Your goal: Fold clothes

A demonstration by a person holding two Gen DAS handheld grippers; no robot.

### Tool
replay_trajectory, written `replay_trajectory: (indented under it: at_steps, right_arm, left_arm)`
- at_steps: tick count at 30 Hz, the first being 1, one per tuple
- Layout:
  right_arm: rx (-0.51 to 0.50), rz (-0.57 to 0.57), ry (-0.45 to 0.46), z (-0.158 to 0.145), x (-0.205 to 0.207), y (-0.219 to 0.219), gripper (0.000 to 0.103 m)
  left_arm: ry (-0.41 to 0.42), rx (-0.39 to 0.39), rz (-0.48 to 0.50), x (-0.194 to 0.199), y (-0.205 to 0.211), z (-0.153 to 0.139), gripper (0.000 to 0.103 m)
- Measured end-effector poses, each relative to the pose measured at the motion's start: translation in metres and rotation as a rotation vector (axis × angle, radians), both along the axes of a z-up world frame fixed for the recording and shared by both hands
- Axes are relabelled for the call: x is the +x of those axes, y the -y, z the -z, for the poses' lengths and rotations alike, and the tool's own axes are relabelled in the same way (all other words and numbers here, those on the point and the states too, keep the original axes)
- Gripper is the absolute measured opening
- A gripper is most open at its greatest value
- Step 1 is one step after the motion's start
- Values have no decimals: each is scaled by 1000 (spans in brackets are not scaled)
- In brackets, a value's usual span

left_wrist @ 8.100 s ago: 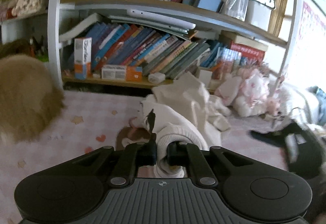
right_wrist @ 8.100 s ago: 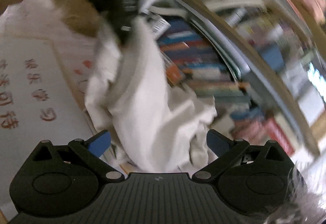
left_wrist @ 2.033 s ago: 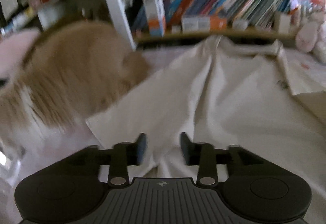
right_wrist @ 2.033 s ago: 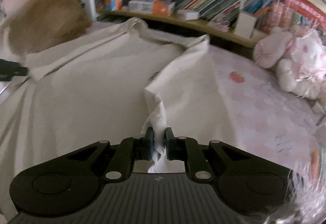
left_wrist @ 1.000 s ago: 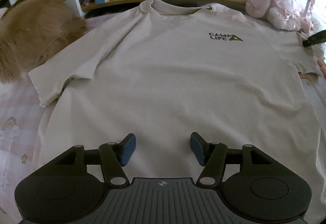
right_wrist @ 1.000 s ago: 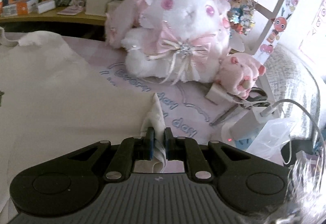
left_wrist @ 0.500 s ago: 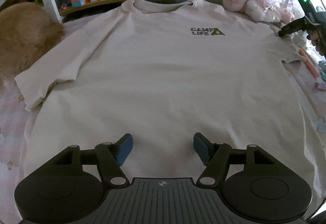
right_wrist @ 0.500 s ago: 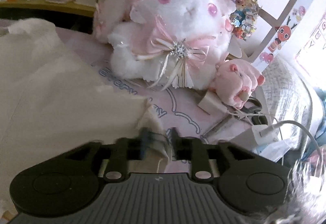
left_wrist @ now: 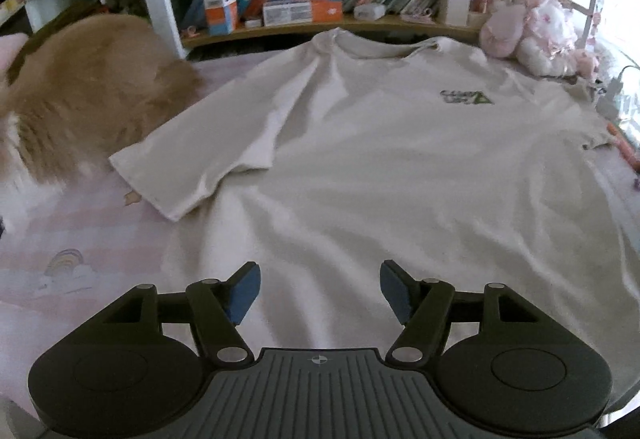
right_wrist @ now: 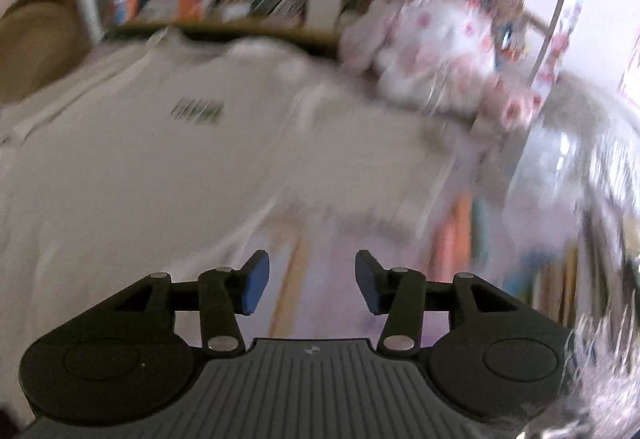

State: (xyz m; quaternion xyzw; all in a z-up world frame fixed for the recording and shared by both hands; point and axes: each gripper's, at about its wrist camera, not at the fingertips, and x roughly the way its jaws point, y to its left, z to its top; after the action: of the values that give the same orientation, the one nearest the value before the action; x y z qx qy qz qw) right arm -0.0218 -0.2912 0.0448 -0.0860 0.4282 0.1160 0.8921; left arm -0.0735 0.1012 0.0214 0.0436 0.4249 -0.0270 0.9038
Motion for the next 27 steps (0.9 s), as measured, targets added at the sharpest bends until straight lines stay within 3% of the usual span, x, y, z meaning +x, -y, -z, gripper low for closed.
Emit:
replay_trajectory:
  at_steps: [7, 12, 16, 18, 19, 20, 27]
  right_arm:
    - [68, 71, -140, 12, -74, -20, 47]
    - [68, 94, -190, 25, -98, -41, 45]
    - [30, 108, -209, 34, -106, -55, 38]
    - [43, 120, -218, 33, -107, -57, 27]
    - [51, 116, -224, 33, -108, -57, 13]
    - [53, 112, -227, 33, -108, -58, 6]
    - [20, 190, -213, 33, -111, -43, 6]
  left_arm:
    - [1, 2, 31, 13, -16, 10, 68]
    - [-19, -22, 51, 18, -21, 18, 68]
    - [-35, -41, 67, 23, -26, 24, 68]
    - [-43, -50, 75, 25, -29, 27, 68]
    - [-50, -58, 75, 26, -30, 29, 68]
    - [-60, -69, 71, 26, -32, 31, 68]
    - [-51, -60, 117, 19, -29, 35, 68]
